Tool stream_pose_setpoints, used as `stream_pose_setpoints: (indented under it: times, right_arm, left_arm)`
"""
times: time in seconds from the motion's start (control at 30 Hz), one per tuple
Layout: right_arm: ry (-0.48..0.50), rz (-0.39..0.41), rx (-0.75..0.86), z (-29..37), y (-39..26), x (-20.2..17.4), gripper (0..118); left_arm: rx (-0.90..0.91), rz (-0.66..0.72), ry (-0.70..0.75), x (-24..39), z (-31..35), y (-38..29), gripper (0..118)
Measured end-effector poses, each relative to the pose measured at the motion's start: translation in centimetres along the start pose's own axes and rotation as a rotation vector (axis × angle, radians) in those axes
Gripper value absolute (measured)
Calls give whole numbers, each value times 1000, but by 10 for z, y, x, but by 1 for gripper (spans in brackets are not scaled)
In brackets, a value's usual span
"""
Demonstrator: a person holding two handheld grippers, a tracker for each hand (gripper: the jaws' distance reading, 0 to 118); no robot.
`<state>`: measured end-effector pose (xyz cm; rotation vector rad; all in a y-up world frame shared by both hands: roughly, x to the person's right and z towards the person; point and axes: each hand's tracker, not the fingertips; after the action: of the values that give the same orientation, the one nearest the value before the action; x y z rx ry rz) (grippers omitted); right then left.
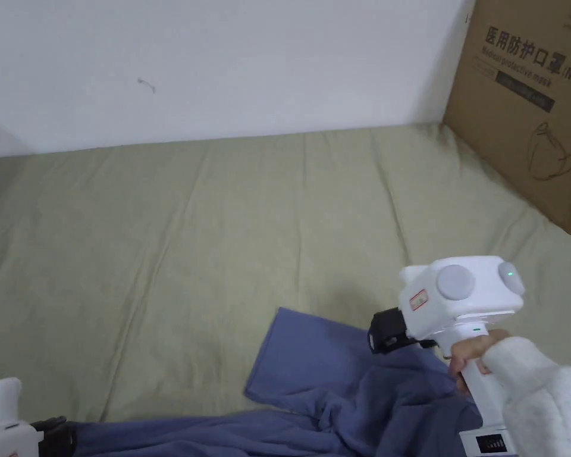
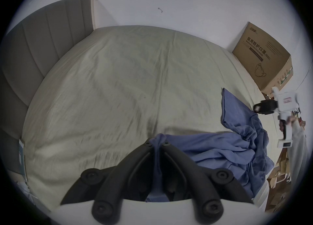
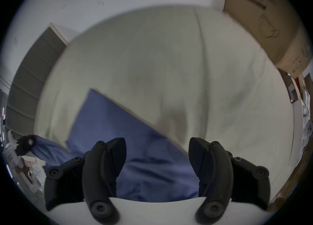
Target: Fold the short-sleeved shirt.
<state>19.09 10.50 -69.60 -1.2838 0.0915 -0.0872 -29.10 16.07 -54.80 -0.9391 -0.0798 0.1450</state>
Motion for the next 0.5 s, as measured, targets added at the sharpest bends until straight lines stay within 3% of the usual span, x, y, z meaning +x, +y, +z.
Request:
stream_pose_setpoints:
  times: [0.07,0.1,0.13,0.17,0.27,0.4,0.5]
  right_arm:
    - [-83,49,-115,-18,-12,-11,73]
    - [-48,53,-14,-11,-10,-16,72]
    - [-63,42,-38,-11,-4,-18,70]
    - [-56,51,-33,-15,-2,-17,59]
    - [-153,166,-32,-14,-4,-27,7]
    - [-114,87,-11,-1,-2,-17,5]
    - [-51,76,44,31,-2,-10,5]
  left_arm:
    - [-8,-4,0,0,1,-2,2]
    - [-12,-11,5,-1,-3,0,2]
    - [-17,-17,12,0,-2,0,2]
    - [-17,-27,14,0,-3,-1,2]
    - [-15,-22,11,-6,-7,2,2]
    - [-1,-14,15,-8,2,6,2]
    - [6,-33,19,-12,15,14,2]
